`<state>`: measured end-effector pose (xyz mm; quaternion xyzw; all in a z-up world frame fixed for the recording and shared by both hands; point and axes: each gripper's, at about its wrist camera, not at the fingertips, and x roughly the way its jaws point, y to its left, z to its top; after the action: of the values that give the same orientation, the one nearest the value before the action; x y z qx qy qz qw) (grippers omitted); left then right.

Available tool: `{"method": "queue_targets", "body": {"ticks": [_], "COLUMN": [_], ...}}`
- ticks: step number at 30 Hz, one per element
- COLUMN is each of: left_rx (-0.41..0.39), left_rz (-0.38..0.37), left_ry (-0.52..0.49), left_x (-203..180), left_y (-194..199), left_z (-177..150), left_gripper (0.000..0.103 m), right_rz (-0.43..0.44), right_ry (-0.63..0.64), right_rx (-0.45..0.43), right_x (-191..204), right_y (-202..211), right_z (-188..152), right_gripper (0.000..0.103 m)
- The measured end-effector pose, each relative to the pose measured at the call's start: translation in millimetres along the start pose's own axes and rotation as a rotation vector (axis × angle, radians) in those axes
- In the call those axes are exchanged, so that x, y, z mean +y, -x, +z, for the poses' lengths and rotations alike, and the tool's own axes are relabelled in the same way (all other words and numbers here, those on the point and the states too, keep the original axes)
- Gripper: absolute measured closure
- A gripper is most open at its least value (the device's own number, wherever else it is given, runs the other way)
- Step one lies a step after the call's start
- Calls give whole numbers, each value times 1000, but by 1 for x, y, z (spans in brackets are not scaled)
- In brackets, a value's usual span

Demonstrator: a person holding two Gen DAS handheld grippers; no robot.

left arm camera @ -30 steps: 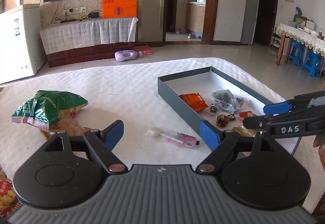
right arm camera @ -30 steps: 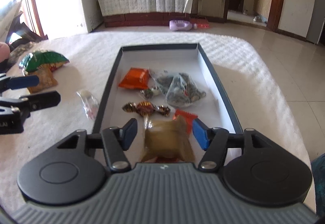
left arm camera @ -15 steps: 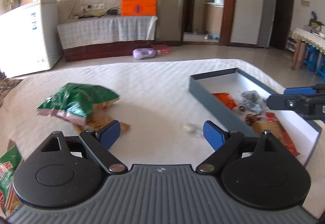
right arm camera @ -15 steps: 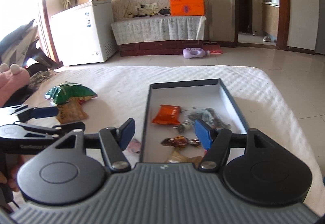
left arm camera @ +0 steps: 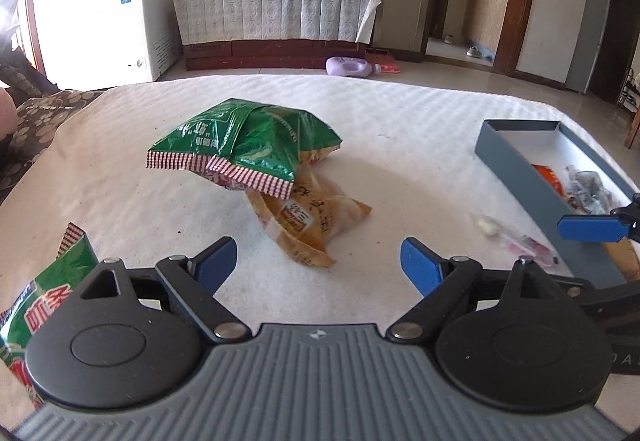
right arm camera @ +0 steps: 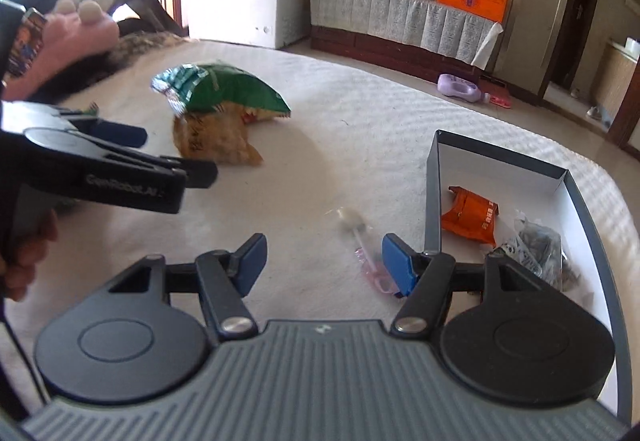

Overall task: Organize snacks
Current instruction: 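Withdraw both open grippers from the box toward the remaining snacks, then close left gripper on yellow bread packet while right closes on candy stick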

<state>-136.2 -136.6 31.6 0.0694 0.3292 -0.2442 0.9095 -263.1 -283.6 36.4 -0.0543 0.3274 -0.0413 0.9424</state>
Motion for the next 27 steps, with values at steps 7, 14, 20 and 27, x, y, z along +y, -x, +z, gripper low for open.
{"method": "queue_targets", "body": {"ticks": [7, 14, 20, 27], "left_rx": [35, 45, 13, 15], "left_rz": [9, -9, -44, -94], "left_ry": [-23, 2, -13, 30], "left_x": [8, 15, 15, 19], "left_y": [-30, -47, -49, -37], "left_z": [4, 6, 7, 7], "left_gripper": [11, 11, 36, 57], "right_rz": [-15, 49, 131, 124], "right_ry": [63, 16, -38, -73], "right_rx": [70, 129, 141, 137], "right_x": [-5, -25, -24, -25], "right_y": [-30, -56, -53, -30], "right_z": [12, 22, 23, 13], "right_gripper": [37, 43, 80, 82]}}
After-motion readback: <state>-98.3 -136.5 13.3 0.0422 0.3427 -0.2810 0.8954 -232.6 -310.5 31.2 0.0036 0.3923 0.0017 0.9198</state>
